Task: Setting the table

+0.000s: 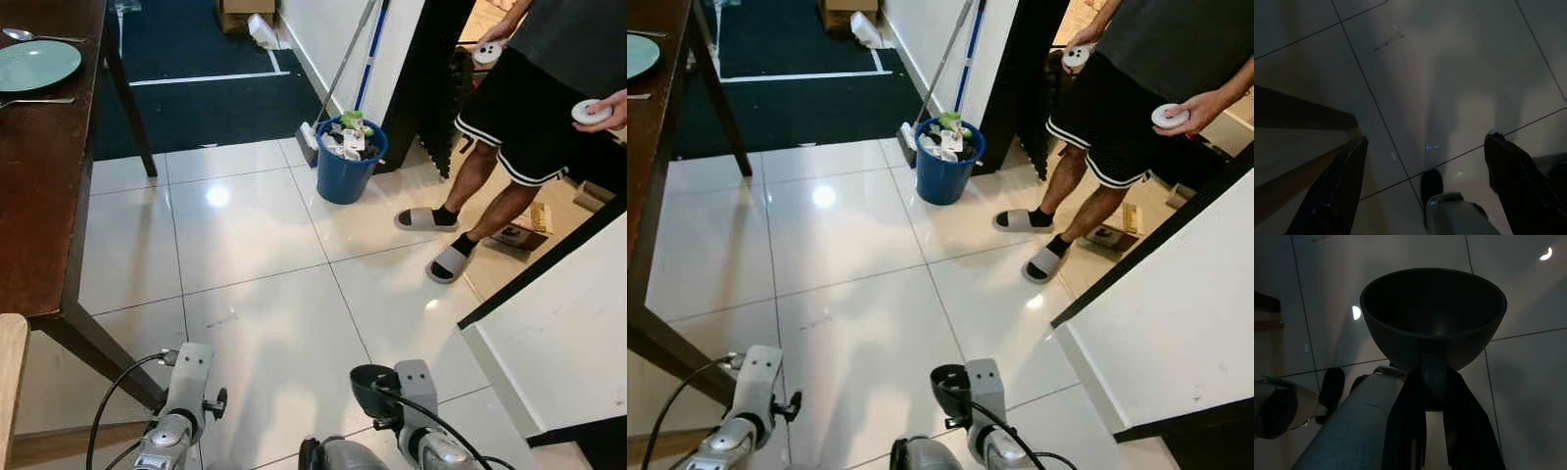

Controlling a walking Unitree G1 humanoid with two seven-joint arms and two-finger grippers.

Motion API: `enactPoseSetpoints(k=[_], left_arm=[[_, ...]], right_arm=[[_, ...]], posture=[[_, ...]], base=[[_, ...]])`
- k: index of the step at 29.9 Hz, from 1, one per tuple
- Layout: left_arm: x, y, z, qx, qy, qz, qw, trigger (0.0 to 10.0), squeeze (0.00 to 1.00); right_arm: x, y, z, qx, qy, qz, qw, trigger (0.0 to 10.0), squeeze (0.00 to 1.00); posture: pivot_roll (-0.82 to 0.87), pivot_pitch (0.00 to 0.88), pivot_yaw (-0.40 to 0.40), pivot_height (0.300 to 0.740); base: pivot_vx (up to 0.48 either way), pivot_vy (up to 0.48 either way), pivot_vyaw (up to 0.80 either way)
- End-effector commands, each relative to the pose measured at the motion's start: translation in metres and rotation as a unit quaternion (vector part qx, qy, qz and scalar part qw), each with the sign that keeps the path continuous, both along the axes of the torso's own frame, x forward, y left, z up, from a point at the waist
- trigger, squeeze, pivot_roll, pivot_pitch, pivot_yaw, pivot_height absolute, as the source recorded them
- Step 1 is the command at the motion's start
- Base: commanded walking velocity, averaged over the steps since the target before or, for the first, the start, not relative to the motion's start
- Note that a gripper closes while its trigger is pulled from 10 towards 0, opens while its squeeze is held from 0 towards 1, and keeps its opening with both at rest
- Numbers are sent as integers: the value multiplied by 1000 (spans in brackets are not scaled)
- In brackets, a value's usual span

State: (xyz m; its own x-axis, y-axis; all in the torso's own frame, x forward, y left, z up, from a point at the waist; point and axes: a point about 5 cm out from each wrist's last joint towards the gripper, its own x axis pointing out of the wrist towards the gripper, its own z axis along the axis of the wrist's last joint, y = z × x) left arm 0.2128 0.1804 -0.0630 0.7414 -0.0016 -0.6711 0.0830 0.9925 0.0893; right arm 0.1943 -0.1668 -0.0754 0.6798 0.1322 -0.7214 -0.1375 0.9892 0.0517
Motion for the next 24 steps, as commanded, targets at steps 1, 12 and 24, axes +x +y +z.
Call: enactPoseSetpoints(k=[1, 12, 24], left_arm=[[-2, -1, -1, -7, 1, 3, 1000, 10000, 0], [9, -2, 8, -11, -45, -8, 999, 10000, 0], [8, -3, 8, -23, -46, -6, 999, 10000, 0]], right_arm=[[-5, -7, -2, -5, 10, -13, 1000, 10000, 0], [-4, -5, -2, -2, 7, -17, 1000, 10000, 0], [-4, -4, -2, 1, 6, -17, 1000, 10000, 0]], posture=[[80, 70, -40, 740], [79, 69, -33, 740], [79, 73, -34, 740]], base=[[0, 0, 0], [79, 0, 0], [348, 0, 0]])
